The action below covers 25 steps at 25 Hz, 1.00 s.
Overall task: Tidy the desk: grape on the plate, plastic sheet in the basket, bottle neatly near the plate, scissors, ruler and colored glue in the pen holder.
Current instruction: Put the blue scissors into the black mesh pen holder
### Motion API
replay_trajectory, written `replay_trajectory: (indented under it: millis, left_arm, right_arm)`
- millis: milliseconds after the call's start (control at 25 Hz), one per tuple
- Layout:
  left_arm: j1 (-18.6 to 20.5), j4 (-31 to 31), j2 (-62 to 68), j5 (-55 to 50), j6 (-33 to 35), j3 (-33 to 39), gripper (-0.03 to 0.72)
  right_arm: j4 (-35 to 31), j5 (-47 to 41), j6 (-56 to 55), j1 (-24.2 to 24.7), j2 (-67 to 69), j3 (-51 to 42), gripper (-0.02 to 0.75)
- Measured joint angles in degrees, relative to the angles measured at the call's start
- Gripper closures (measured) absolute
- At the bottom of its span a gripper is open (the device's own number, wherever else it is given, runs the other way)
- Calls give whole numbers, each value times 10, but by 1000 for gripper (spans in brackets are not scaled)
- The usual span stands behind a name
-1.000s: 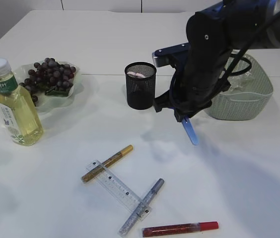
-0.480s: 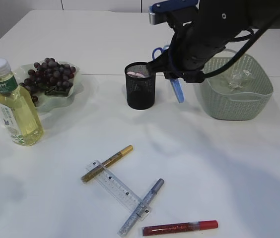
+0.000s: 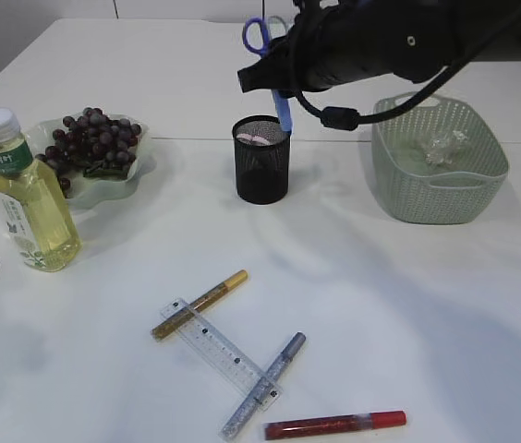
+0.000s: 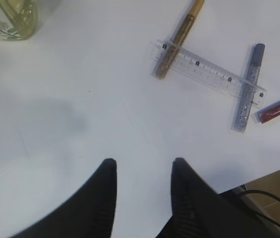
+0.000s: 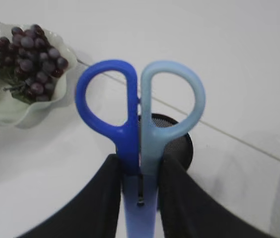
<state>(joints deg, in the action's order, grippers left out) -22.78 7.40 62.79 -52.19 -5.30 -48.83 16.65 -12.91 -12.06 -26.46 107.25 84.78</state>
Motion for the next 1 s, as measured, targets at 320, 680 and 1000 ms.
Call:
replay_trajectory:
  millis: [320,680,1000]
  left_arm:
    - [0,0,0,5,0,0,416]
    - [0,-8,0,6,0,0,416]
    - [0,-13,0,19,0,0,416]
  right_arm:
    - [3,80,0,5,50,34,522]
    - [4,92,-1,24,119,130,522]
    - [4,125,-2,32,169,145,522]
